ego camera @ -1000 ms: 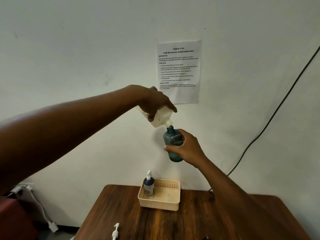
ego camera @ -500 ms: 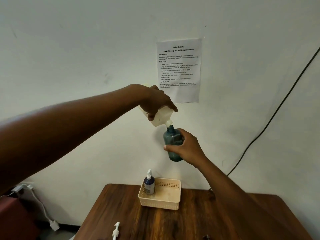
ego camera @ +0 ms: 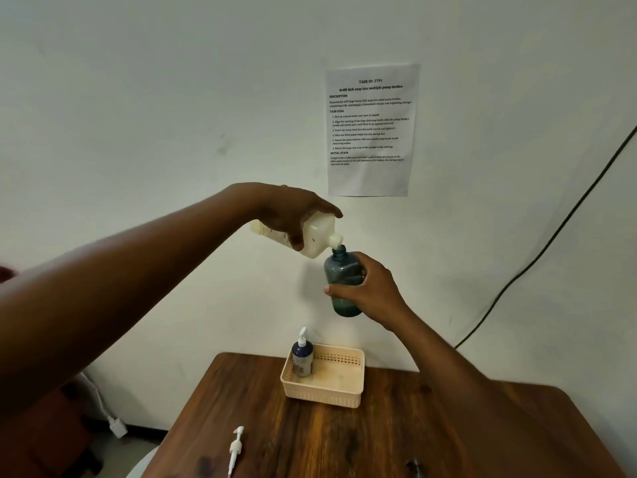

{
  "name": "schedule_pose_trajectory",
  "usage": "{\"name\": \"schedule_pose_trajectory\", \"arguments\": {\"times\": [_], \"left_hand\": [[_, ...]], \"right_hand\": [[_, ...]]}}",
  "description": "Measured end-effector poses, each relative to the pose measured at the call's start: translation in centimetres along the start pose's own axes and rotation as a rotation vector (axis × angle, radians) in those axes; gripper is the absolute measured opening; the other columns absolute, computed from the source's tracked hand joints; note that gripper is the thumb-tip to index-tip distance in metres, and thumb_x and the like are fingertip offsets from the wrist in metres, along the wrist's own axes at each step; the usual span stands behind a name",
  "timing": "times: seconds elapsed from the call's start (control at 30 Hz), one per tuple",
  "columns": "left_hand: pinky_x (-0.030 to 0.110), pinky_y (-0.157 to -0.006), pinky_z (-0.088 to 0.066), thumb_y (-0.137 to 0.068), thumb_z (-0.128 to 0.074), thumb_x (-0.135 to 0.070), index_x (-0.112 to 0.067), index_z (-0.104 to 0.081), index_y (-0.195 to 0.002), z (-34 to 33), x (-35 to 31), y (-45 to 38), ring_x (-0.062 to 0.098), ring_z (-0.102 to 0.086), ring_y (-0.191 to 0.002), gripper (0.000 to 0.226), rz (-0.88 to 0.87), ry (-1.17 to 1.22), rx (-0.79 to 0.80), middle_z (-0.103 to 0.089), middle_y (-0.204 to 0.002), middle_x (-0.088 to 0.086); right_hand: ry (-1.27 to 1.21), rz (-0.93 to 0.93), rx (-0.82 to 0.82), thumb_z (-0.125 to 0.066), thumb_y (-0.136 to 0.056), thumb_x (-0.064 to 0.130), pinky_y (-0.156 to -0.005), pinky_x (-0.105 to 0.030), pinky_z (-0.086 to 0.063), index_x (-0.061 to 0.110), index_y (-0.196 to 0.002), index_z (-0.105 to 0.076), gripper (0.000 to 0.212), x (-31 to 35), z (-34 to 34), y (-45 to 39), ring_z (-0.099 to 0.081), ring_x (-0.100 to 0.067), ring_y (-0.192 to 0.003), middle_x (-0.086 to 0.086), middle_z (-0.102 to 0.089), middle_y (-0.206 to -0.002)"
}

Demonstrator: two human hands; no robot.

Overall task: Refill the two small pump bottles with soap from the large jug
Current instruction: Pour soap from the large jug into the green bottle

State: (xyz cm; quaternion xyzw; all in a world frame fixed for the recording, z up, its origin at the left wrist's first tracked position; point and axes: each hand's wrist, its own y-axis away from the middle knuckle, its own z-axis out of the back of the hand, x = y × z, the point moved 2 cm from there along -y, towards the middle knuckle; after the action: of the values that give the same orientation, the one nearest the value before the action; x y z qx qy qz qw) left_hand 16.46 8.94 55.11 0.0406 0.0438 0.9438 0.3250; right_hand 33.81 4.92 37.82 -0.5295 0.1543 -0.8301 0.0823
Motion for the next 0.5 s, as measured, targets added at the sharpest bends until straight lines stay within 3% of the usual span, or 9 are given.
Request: {"name": "schedule_pose_trajectory", "arguments": {"times": [0.13,0.3,0.5], "left_hand": [[0.032,-0.096,-0.041,-0.079,-0.084,-0.012,-0.035,-0.036,-0.156,-1.6,1.6,1.0,0.021,-0.052,-0.126,0.093,0.006,0.143,-0.025,-0.053,-0.143,-0.006],[0.038,-0.091,-0.052,-0.078,-0.085,-0.017,-0.03,-0.045,-0.143,-5.7,4.4,2.8,0.023,-0.057,-0.117,0.078,0.009,0.353,-0.135,-0.058,-0.13,-0.006],[0.043,-0.096,-0.057,-0.083,-0.084,-0.022,-0.028,-0.042,-0.143,-14.0,8.6,4.9,0.024,-0.056,-0.121,0.073,0.101,0.602,-0.189,-0.055,-0.135,-0.001]], "right_hand": [[-0.062,-0.002,0.033,-0.088,-0.068,0.042,-0.072,-0.012,-0.049,0.036,-0.125,-0.052,0.068,-0.3,-1.5,-0.2,-0.06,-0.005,-0.099,0.019,-0.059,-0.112],[-0.151,-0.029,0.041,-0.09,-0.065,0.04,-0.078,-0.025,-0.056,0.041,-0.118,-0.054,0.063,-0.9,-3.9,-0.2,-0.061,-0.012,-0.102,0.017,-0.061,-0.113],[-0.126,-0.058,0.043,-0.089,-0.064,0.041,-0.084,-0.029,-0.056,0.039,-0.121,-0.053,0.067,-2.5,-7.5,0.2,-0.061,-0.014,-0.105,0.014,-0.061,-0.116]]}}
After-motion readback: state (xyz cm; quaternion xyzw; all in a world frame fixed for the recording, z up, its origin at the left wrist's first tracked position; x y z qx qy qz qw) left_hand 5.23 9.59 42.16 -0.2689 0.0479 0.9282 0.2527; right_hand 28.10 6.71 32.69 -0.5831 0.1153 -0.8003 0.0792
